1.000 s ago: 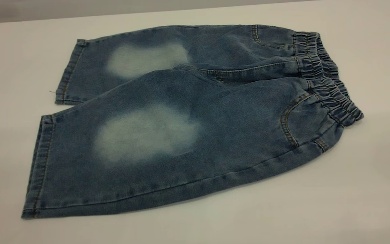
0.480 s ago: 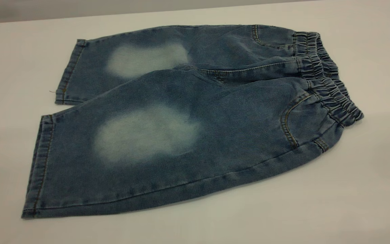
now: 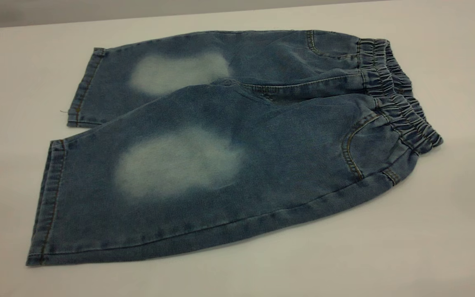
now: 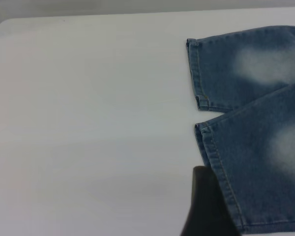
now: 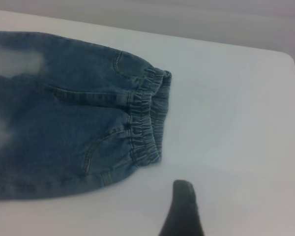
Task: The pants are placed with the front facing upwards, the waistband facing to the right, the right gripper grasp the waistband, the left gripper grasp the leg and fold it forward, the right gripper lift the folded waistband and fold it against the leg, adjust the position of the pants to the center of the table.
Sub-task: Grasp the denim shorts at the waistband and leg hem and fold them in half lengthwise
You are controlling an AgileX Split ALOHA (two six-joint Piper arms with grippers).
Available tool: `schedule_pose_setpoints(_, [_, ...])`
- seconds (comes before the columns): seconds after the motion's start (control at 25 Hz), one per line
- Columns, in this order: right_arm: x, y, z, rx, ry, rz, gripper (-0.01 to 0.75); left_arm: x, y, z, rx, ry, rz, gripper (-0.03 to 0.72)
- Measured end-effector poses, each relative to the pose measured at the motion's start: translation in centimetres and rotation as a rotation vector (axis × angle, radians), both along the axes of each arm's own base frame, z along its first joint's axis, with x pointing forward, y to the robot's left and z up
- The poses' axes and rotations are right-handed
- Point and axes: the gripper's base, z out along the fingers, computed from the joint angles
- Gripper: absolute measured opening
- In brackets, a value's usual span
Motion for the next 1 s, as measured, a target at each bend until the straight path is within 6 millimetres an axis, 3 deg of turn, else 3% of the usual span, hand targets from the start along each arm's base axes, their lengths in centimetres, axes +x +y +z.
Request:
schedule_pose_setpoints(0.32, [0.0, 0.0, 0.0, 0.002, 0.000, -0.001, 0.481, 0.0, 0.0, 0.0, 0.000, 0.000, 0.000, 0.415])
schedule_pose_setpoints(0.52, [0.4, 0.0, 0.6, 0.092, 0.018, -0.049, 0.481, 0.4, 0.0, 0.6, -0.031, -0.002, 0.016, 0.415])
schedule_pose_setpoints(0.8, [3.9, 0.1, 4.4, 0.143, 0.084, -0.067, 0.481, 3.3, 0.1, 4.2, -0.058, -0.013, 0.030, 0.415])
schedule_pose_setpoints(1.0, [8.0, 0.1, 7.5, 0.154, 0.125, -0.072, 0.481, 7.1, 0.2, 7.5, -0.051, 0.062, 0.028, 0.415])
